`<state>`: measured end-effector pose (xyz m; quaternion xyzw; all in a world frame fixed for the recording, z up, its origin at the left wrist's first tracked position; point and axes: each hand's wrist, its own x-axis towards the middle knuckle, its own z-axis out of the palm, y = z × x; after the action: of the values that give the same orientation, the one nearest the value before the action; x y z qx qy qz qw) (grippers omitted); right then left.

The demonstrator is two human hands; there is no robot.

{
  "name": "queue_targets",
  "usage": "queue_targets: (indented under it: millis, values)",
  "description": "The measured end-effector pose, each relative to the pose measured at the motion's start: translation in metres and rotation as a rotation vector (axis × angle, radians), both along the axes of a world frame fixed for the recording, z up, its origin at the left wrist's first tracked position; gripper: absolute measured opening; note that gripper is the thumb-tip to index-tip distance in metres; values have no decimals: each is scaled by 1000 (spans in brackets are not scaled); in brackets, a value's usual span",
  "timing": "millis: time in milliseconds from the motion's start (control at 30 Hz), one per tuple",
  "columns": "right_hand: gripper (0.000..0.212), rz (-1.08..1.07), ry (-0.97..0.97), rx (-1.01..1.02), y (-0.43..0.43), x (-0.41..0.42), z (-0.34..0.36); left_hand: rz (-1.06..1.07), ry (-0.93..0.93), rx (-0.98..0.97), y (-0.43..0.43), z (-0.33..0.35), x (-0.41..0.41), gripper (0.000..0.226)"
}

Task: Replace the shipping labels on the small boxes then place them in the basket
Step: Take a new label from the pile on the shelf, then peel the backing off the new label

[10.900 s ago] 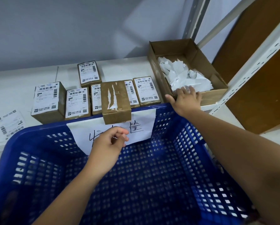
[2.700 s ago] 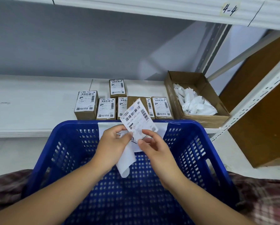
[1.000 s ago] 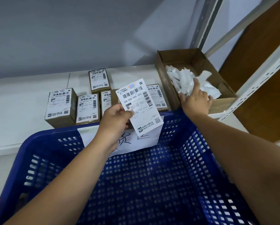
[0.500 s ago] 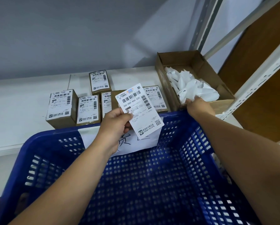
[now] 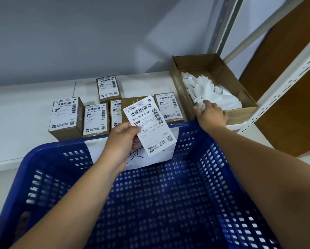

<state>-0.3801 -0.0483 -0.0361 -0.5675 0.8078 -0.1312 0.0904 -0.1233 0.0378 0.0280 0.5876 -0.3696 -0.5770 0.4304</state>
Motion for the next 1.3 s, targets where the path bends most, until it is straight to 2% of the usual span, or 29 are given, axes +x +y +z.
queue_targets:
  millis: [133, 267, 533, 633, 700, 767, 867, 933, 1067, 1200, 1300]
  values:
    - [76, 23, 226, 232, -1, -4, -4, -4, -17, 7, 0, -4, 1, 21]
    - [75, -60, 271, 337, -8, -4, 0, -1, -16, 9, 0, -6, 1, 22]
    - [52, -46, 126, -121, 15, 12, -10, -6, -18, -5, 2, -4, 2, 21]
    - [40, 8, -38, -317, 22, 27, -3, -7, -15, -19, 4, -2, 3, 21]
    - [29, 65, -315, -339, 26, 42, 11, 9, 7, -28, 5, 0, 3, 21]
    - [25, 96, -613, -251, 33, 63, 30, 21, 8, -42, 4, 2, 4, 20]
    - [32, 165, -989, -41, 47, 94, 52, 4, -22, -82, 3, 6, 6, 18]
    - [34, 197, -1149, 72, 54, 107, 56, -2, -29, -102, 2, 10, 8, 20]
    - [10, 185, -1297, 82, 58, 119, 56, 4, -74, -119, -3, 15, 15, 20]
    - [13, 139, -1351, 108, 57, 122, 57, -46, -161, -102, -12, 15, 22, 18]
    - [17, 88, -1290, 73, 51, 122, 55, -45, -250, -75, -19, 11, 27, 19]
